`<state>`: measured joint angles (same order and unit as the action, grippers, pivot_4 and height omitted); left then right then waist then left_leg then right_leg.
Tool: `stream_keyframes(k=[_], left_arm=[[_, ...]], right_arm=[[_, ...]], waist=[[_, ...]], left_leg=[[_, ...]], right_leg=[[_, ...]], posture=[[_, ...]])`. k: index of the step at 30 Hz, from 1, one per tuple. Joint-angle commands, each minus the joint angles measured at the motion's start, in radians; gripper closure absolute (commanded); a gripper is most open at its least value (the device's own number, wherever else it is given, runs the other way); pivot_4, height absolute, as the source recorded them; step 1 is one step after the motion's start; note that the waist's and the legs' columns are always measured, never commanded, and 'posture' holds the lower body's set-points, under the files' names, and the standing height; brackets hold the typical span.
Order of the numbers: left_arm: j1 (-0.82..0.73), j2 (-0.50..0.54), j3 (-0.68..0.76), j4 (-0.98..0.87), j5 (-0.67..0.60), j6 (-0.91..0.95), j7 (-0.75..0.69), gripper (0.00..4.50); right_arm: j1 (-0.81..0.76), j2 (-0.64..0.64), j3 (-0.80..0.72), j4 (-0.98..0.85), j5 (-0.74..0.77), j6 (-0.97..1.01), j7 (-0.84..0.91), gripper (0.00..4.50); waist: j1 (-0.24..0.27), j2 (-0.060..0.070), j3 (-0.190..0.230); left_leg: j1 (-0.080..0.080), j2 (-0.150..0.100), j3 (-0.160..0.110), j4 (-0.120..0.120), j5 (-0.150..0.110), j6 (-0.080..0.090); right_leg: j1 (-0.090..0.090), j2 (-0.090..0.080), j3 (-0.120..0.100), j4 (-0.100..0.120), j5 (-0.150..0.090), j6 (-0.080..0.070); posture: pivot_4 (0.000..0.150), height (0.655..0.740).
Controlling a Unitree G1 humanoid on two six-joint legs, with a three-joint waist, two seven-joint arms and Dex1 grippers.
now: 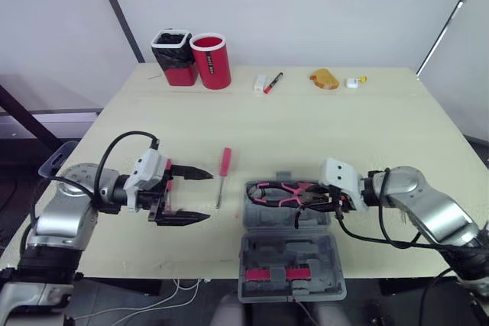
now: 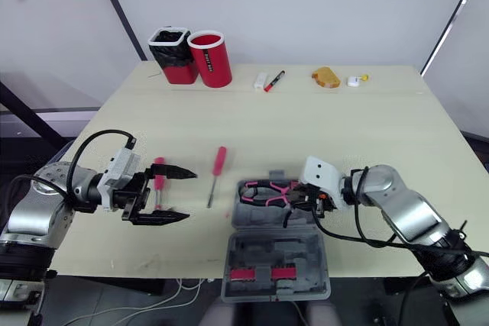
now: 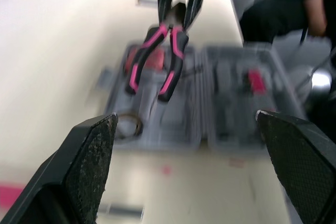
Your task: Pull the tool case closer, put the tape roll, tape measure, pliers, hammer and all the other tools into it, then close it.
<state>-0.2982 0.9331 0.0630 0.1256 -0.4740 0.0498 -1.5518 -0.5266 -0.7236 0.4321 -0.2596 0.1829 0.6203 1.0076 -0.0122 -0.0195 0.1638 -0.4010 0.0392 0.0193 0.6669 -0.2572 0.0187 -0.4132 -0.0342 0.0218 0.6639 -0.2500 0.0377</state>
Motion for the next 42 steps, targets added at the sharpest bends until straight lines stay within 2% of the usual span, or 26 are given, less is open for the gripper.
stream_keyframes(k=[1,11,31,33,35,37,39,42], left_arm=[[-0.019,0.007,-0.012,0.020,0.005,-0.037,-0.063,0.00],[-0.027,-0.001,-0.044,0.020,0.000,-0.046,-0.062,0.00],[-0.041,-0.023,-0.077,0.005,0.008,-0.051,-0.061,0.00],[-0.040,-0.024,-0.075,0.004,0.007,-0.051,-0.059,0.00],[-0.036,-0.025,-0.072,0.001,0.006,-0.050,-0.056,0.00],[-0.030,-0.026,-0.071,-0.004,0.004,-0.050,-0.054,0.00],[-0.027,-0.028,-0.070,-0.005,0.004,-0.051,-0.052,0.00],[-0.025,-0.031,-0.069,-0.004,0.004,-0.052,-0.049,0.00]], right_arm=[[-0.040,0.019,0.026,0.010,-0.037,-0.032,0.020,3.55],[-0.066,0.077,0.114,0.097,-0.145,-0.097,0.046,3.55],[-0.056,0.155,0.124,0.176,-0.213,-0.186,0.075,3.55],[-0.053,0.153,0.122,0.178,-0.210,-0.195,0.084,2.54],[-0.052,0.158,0.112,0.191,-0.221,-0.221,0.067,1.86],[-0.048,0.169,0.096,0.204,-0.229,-0.256,0.040,0.80],[-0.043,0.167,0.089,0.206,-0.220,-0.264,0.046,0.09],[-0.026,0.168,0.066,0.212,-0.203,-0.278,0.048,0.09]], waist=[[0.000,0.000,0.000],[0.000,0.000,0.000],[-0.005,0.000,0.000],[-0.004,0.000,0.000],[-0.003,0.000,0.000],[-0.002,0.000,0.000],[-0.002,0.000,0.000],[0.000,0.000,0.000]], left_leg=[[0.000,0.000,0.000,0.000,0.000,0.000],[0.000,0.000,0.000,0.000,0.000,0.000],[0.001,0.001,0.000,0.001,0.000,0.000],[0.001,0.001,0.000,0.001,0.000,0.000],[0.001,0.001,0.000,0.001,0.000,0.000],[0.000,0.001,0.000,0.001,0.000,0.000],[0.000,0.000,0.000,0.001,0.000,0.000],[0.000,0.000,0.000,0.001,0.000,0.000]], right_leg=[[0.000,0.000,0.000,0.000,0.000,0.000],[0.000,0.000,0.000,0.000,0.000,0.000],[0.000,0.001,0.000,0.001,0.000,0.000],[0.000,0.001,0.000,0.002,0.000,0.000],[0.000,0.001,0.000,0.002,0.000,0.000],[0.000,0.001,0.000,0.002,0.000,0.000],[0.000,0.001,0.000,0.001,0.000,0.000],[0.000,0.001,0.000,0.001,0.000,0.000]], posture=[[0.150,0.7400],[0.150,0.7400],[0.150,0.7400],[0.150,0.7400],[0.150,0.7400],[0.150,0.7400],[0.150,0.7400],[0.150,0.7400]])
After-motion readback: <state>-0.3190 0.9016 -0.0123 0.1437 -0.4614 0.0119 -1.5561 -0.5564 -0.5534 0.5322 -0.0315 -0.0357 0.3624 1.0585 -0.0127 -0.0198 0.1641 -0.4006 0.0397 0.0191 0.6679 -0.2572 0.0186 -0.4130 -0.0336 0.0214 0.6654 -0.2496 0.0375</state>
